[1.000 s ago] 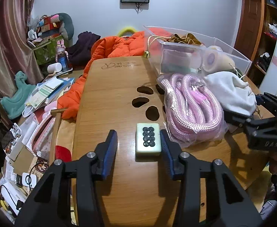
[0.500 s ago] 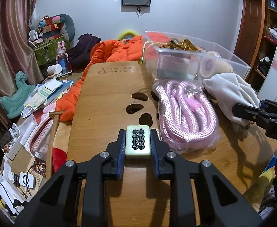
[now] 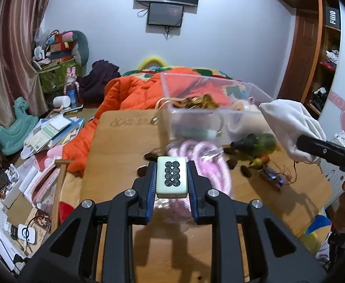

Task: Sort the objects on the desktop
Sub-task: 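Carry the tile and white bag with both tools over the clear box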

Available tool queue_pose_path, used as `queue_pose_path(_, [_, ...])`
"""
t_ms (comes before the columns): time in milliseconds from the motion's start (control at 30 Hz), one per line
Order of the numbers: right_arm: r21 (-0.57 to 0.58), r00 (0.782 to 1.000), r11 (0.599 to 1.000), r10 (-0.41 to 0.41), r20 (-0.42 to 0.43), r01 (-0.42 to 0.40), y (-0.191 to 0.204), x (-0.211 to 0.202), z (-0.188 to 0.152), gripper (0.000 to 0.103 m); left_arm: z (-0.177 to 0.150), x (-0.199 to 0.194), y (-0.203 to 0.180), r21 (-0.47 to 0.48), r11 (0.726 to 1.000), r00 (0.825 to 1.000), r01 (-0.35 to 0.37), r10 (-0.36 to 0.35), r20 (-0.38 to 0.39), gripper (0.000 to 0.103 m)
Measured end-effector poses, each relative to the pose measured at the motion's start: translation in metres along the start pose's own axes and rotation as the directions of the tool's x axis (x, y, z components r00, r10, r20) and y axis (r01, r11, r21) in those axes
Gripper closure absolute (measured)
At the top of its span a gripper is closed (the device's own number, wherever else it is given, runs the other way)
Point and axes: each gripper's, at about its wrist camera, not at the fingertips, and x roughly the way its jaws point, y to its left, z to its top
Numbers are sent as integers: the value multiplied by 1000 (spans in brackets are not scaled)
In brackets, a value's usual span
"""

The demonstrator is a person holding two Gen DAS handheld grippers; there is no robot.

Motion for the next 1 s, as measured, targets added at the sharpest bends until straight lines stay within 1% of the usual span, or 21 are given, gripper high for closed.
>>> queue_pose_path(167, [24,999,1000,-10,48,9,-9,-18,7,54,11,-3,-13,19,1000,999,25,-25,24,79])
queue_pose_path(367, [45,997,999,-10,81,6,-17,-30,16,54,31,-1,-23,28,998,997,50,-51,51,79])
queue_pose_path(633, [19,995,1000,-23,94,22,-21,-25,35,54,57,7,-34,49,997,995,63,-67,77,79])
queue_pose_path(767, [-10,995,999,-31,98,32,-23,-20,48,54,72,15,-37,51,995,993,85,-89,77,79])
queue_pose_path(1000, [-30,995,999,-36,96,39,-27,-6,71,54,96,33,-44,75,992,992,98,-103,77,79])
